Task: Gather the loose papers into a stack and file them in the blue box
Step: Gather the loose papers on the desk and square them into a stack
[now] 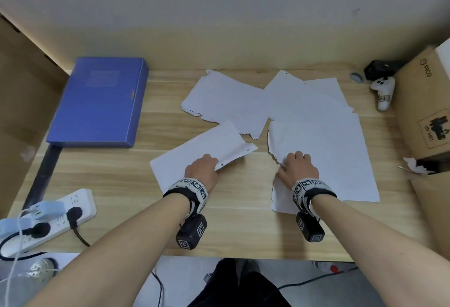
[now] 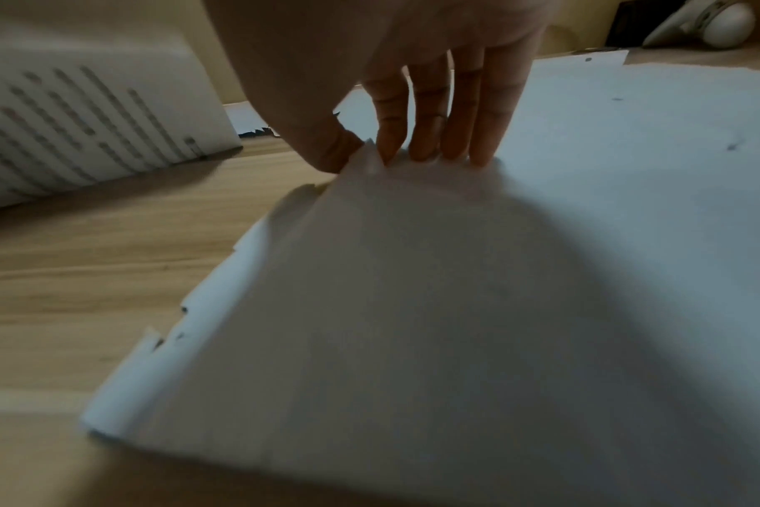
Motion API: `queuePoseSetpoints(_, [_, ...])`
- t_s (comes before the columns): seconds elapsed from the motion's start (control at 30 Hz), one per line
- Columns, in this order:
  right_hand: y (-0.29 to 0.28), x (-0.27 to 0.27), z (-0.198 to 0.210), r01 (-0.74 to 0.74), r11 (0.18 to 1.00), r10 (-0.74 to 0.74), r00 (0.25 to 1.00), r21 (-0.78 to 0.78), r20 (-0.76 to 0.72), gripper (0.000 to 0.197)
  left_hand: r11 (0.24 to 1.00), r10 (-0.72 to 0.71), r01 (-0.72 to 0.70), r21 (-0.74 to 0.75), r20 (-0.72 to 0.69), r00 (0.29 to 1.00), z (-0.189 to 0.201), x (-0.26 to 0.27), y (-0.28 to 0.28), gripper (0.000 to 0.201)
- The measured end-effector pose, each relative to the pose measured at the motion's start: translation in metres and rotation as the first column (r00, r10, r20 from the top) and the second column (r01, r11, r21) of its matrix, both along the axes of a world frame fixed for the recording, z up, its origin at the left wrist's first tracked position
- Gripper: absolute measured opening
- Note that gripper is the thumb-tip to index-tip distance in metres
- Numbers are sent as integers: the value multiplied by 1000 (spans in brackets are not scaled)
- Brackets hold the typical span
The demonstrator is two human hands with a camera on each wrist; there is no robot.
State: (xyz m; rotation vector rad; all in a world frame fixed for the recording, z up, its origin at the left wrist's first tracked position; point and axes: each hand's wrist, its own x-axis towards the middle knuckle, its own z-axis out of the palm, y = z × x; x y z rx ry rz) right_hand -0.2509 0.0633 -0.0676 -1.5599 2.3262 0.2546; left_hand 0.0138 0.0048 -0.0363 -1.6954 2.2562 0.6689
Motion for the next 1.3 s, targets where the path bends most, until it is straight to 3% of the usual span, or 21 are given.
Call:
queuePoseSetpoints(0.1, [1,-4,7,9,1000,-11,996,19,89,30,993,118,-116,23,-140,983,23,12,-8,36])
queuePoseSetpoints(0.2, [-3,-5,28,37,999,-35,987,-15,156,18,980,195,-200,15,-289,937,47,16,-15,17])
queuePoseSetpoints(0.27, [-6,-3,47,64,995,-48,980,-78,195,13,949,304,-305,76,-460,834,57,17,-23,28])
queuePoseSetpoints(0.33, [-8,-2,66,119,983,-80,963,-138,259,8,904,416,-384,189,-601,683,66,21,-32,24])
queuePoseSetpoints(0.43, [-12,-3,88,199,958,-115,926,-207,360,10,844,523,-456,282,-619,586,64,29,-42,18])
queuePoseSetpoints(0.57, [-18,-3,109,307,891,-93,845,-334,527,25,822,567,-461,334,-545,617,30,42,-47,15])
queuePoseSetpoints(0.7, [-22,9,119,459,809,-14,640,-368,769,14,796,603,-472,378,-432,671,1,46,-45,45])
queuePoseSetpoints(0.77, [-23,16,117,507,790,22,537,-344,843,2,768,638,-497,405,-408,654,-10,46,-44,60])
queuePoseSetpoints(0.87, [-27,31,107,535,790,4,483,-299,876,17,750,659,-525,403,-378,651,-26,53,-39,62])
queuePoseSetpoints(1.03, [-25,48,64,538,825,-186,549,-174,815,17,755,655,-551,356,-369,659,-42,61,-37,42])
queuePoseSetpoints(1.2, [-17,60,31,570,817,-360,617,-83,700,21,760,646,-546,351,-321,692,-39,60,-43,41])
queuePoseSetpoints(1.3, [-15,61,21,508,861,-392,676,-9,624,19,786,611,-528,320,-279,741,-31,55,-46,41])
